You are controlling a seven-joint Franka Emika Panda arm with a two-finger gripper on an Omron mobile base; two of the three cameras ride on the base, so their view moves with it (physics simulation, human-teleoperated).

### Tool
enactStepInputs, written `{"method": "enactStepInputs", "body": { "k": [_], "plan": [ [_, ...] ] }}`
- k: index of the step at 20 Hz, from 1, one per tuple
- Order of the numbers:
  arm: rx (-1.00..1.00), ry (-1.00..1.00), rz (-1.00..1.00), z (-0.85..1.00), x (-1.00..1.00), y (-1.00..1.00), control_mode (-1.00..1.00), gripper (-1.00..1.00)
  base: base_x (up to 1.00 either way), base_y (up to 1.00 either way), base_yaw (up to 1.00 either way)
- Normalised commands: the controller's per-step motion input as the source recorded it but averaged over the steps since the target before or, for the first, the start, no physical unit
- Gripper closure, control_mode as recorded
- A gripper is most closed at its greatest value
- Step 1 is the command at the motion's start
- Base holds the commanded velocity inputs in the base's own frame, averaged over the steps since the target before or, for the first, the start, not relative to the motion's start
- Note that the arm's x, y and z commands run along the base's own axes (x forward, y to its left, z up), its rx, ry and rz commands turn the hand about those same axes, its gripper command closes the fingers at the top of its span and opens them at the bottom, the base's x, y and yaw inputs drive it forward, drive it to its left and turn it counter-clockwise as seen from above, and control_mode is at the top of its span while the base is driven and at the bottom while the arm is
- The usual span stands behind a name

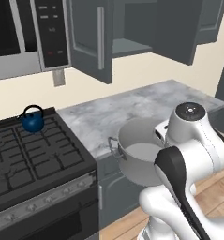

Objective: Pick the kettle from the cabinet and place it on a stove burner. Then pick the pot from the counter and place it on another stove burner. Finally, turn both burners on.

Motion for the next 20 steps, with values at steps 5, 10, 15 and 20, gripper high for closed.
{"method": "enactStepInputs", "body": {
  "k": [5, 10, 15, 20],
  "plan": [
    [0.00, 0.00, 0.00, 0.00, 0.00, 0.00, 1.00, 1.00, -0.23, 0.59, 0.00],
    [0.00, 0.00, 0.00, 0.00, 0.00, 0.00, 1.00, 1.00, -0.20, 0.63, 0.00],
    [0.00, 0.00, 0.00, 0.00, 0.00, 0.00, 1.00, 1.00, -0.11, 0.61, 0.00],
    [0.00, 0.00, 0.00, 0.00, 0.00, 0.00, 1.00, 1.00, 0.00, 0.61, 0.00]
  ]
}}
